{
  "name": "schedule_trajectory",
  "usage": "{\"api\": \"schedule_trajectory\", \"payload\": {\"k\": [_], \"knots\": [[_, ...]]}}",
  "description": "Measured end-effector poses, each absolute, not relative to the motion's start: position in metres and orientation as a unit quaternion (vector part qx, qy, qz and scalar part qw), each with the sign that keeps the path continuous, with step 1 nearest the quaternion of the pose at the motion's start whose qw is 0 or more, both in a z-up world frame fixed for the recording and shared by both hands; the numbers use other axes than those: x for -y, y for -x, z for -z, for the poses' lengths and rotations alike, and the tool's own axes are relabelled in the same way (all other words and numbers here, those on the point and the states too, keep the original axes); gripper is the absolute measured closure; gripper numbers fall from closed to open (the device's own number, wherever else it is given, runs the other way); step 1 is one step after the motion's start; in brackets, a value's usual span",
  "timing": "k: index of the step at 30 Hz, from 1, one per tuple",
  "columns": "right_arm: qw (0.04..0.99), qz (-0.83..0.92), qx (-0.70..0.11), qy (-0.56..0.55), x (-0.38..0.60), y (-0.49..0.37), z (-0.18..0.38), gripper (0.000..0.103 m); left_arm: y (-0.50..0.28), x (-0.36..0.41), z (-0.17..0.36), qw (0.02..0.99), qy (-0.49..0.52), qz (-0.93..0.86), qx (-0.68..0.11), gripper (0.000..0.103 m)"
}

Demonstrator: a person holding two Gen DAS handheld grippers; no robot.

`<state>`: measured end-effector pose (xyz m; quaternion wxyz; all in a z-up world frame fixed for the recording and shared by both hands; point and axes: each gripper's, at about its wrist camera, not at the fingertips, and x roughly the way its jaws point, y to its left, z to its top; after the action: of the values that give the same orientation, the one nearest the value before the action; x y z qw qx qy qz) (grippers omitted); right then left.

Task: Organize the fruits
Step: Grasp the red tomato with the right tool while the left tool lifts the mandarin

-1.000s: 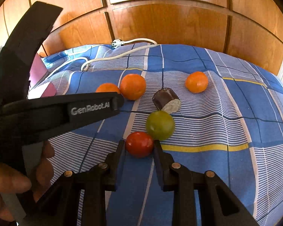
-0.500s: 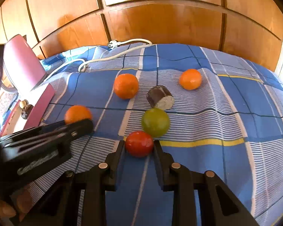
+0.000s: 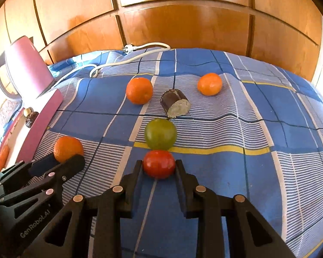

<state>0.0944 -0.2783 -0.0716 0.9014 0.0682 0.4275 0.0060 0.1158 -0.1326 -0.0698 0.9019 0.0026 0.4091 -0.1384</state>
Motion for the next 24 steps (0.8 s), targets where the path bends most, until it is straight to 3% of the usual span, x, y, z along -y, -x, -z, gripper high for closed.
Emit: {"api": "schedule_trajectory", "payload": {"k": [24], "knots": [[0.903,-0.002,-0.42,-0.092,0.281,-0.079,0.07,0.075,-0.104,0.13,0.069,0.898,-0.009,0.149,-0.413,0.068]]}}
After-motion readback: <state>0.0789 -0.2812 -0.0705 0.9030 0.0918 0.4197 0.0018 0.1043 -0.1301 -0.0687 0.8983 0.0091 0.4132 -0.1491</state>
